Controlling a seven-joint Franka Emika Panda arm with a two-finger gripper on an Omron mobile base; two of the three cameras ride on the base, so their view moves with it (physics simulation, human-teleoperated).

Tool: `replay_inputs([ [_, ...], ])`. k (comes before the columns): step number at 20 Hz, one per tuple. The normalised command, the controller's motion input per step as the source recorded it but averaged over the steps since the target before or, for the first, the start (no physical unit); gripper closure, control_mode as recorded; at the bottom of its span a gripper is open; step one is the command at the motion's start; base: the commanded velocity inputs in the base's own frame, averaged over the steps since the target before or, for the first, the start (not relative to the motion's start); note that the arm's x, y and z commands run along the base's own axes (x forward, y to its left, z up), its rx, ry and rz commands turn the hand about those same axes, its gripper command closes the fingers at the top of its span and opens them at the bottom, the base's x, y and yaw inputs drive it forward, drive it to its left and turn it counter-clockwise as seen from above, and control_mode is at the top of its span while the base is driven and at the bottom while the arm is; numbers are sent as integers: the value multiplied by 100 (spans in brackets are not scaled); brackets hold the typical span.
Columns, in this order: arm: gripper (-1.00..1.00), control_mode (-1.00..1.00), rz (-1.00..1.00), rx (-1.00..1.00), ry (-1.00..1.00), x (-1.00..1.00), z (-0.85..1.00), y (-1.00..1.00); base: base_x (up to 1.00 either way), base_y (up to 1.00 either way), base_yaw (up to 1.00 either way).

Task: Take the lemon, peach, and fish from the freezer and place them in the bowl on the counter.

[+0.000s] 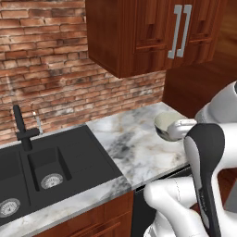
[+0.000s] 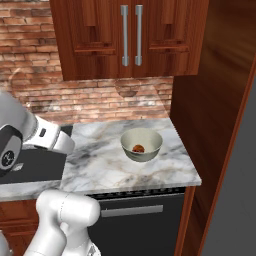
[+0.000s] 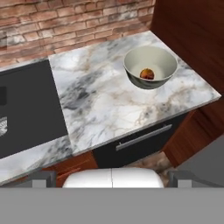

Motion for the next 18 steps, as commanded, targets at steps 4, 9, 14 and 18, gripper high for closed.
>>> replay_inputs([
  [4,-100,-100,0,0,-1,-34,12,0,0,0,0],
  [9,-100,100,0,0,-1,-31,4,0,-12,0,0],
  [14,-100,100,0,0,0,0,0,0,-82,0,0],
  [18,-100,100,0,0,0,0,0,0,-100,0,0],
])
